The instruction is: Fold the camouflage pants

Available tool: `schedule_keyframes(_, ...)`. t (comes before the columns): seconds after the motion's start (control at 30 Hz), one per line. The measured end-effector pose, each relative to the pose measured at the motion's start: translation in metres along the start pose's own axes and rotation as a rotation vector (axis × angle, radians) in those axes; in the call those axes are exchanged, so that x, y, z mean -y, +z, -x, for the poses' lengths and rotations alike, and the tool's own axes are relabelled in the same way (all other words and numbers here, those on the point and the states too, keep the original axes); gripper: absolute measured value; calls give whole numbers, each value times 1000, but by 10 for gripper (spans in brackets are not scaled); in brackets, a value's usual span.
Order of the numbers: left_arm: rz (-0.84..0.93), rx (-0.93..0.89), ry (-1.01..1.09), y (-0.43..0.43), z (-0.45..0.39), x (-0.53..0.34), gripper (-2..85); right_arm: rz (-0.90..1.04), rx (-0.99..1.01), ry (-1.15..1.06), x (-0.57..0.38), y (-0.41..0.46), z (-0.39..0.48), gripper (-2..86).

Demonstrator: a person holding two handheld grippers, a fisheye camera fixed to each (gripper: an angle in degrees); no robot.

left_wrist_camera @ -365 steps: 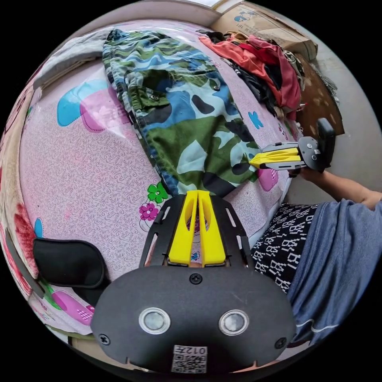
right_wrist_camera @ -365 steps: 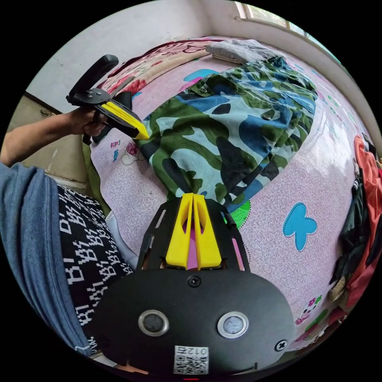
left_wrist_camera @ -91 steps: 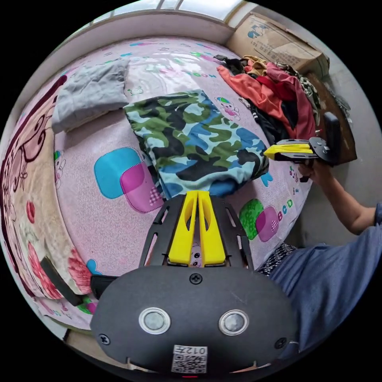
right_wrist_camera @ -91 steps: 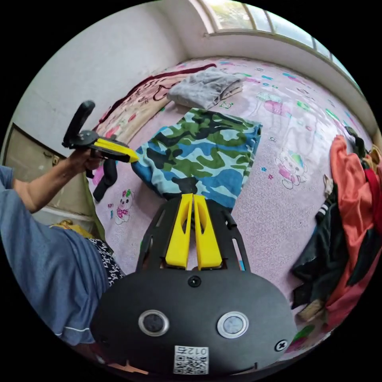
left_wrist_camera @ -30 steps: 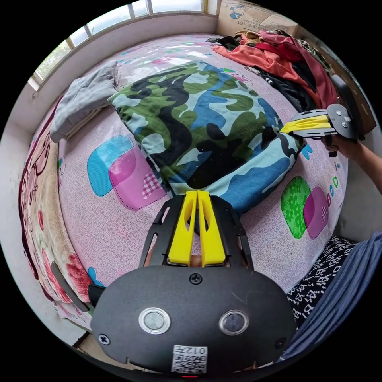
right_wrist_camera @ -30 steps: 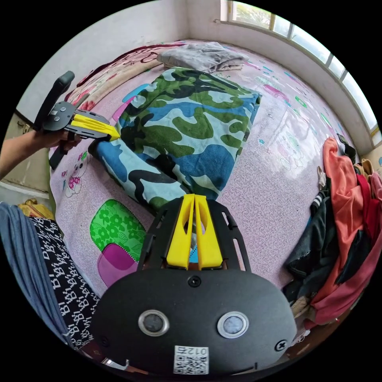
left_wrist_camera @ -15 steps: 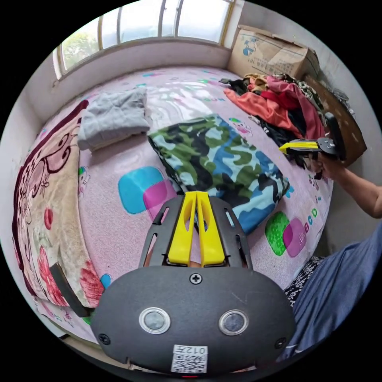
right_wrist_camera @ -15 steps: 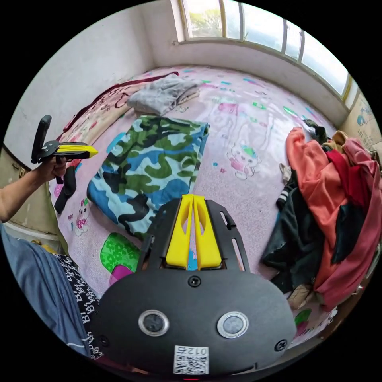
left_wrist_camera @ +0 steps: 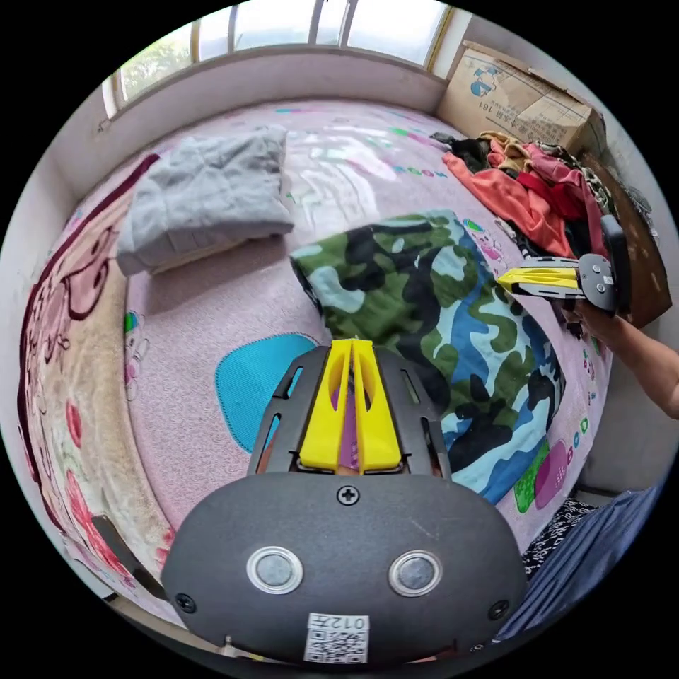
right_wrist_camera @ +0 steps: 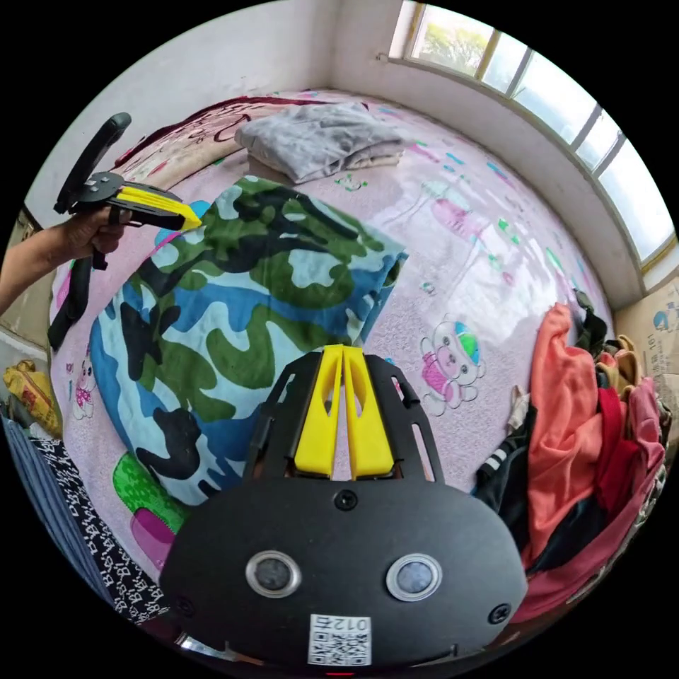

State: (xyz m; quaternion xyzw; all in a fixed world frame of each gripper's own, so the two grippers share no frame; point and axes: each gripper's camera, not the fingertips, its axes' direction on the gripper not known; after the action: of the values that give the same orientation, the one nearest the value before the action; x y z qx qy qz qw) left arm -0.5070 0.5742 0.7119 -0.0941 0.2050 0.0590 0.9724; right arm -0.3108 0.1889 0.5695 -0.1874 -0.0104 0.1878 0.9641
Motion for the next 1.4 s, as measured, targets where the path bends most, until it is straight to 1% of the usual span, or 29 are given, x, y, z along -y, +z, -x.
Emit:
schedule_keyframes(0.07,-59,-16,-2,-10,8,17,-1,-64,47,26,28,-6,-12,-1)
schedule_keyframes(0.2,-7,54,59,17,4,54,-1,-111,78,87,69,12,-26,0)
schedule_keyframes(0.3,88,97,98,50,3,64,-1,-11,77,107,80,43,-35,-1)
schedule_keyframes(0.33,105,70,89,59,6,63,-1,47,80,112,79,56,-37,-1)
schedule_keyframes(0.37,101,39,71,64,10,62,-1,63,90,108,75,62,-39,-1)
schedule_keyframes(0.47,92,-56,4,69,25,58,-1,47,158,184,72,60,-50,-1)
schedule_keyframes(0.53,97,-96,-15,66,32,57,-1,68,143,231,69,52,-56,-1)
schedule_keyframes(0.6,59,-63,-59,48,37,53,-1,57,58,242,59,30,-57,-1)
schedule_keyframes(0.63,30,10,-77,29,36,46,-1,24,59,197,48,6,-53,-1)
schedule_keyframes(0.67,-3,18,-49,7,29,35,-1,-16,91,158,32,-22,-45,-1)
schedule_keyframes(0.7,-23,-8,-29,-5,24,28,-1,-30,116,148,24,-35,-41,-1)
schedule_keyframes(0.77,-51,-147,57,-39,-10,-7,-1,-71,280,111,-16,-82,-7,-1)
schedule_keyframes(0.83,-11,-169,136,-47,-49,-35,-1,-52,338,67,-44,-101,32,-1)
schedule_keyframes(0.87,25,-151,214,-46,-77,-53,-1,-34,348,31,-63,-107,59,-1)
schedule_keyframes(0.97,122,-97,330,-25,-121,-89,-1,32,354,-40,-98,-95,107,-1)
schedule_keyframes(1.03,205,-66,306,-3,-122,-103,-1,74,335,-44,-114,-80,115,-1)
schedule_keyframes(1.1,237,-87,238,12,-107,-116,-1,109,339,-31,-129,-67,110,-1)
schedule_keyframes(1.17,259,-177,105,19,-84,-123,-1,122,367,1,-136,-70,100,-1)
schedule_keyframes(1.2,267,-178,90,18,-81,-123,-1,131,348,-5,-136,-74,100,-1)
schedule_keyframes(1.23,264,-150,84,9,-79,-122,-1,126,288,-18,-139,-87,101,-1)
schedule_keyframes(1.27,226,-68,103,-7,-82,-125,-1,88,244,-28,-144,-105,103,-1)
schedule_keyframes(1.3,198,-43,125,-16,-84,-127,-1,64,248,-31,-147,-114,104,-1)
schedule_keyframes(1.33,145,-72,163,-31,-90,-131,-1,33,304,-32,-150,-125,107,-1)
schedule_keyframes(1.37,104,-157,178,-37,-95,-133,-1,16,368,-44,-152,-129,114,-1)
schedule_keyframes(1.4,94,-191,189,-37,-99,-134,-1,14,385,-55,-154,-129,119,-1)
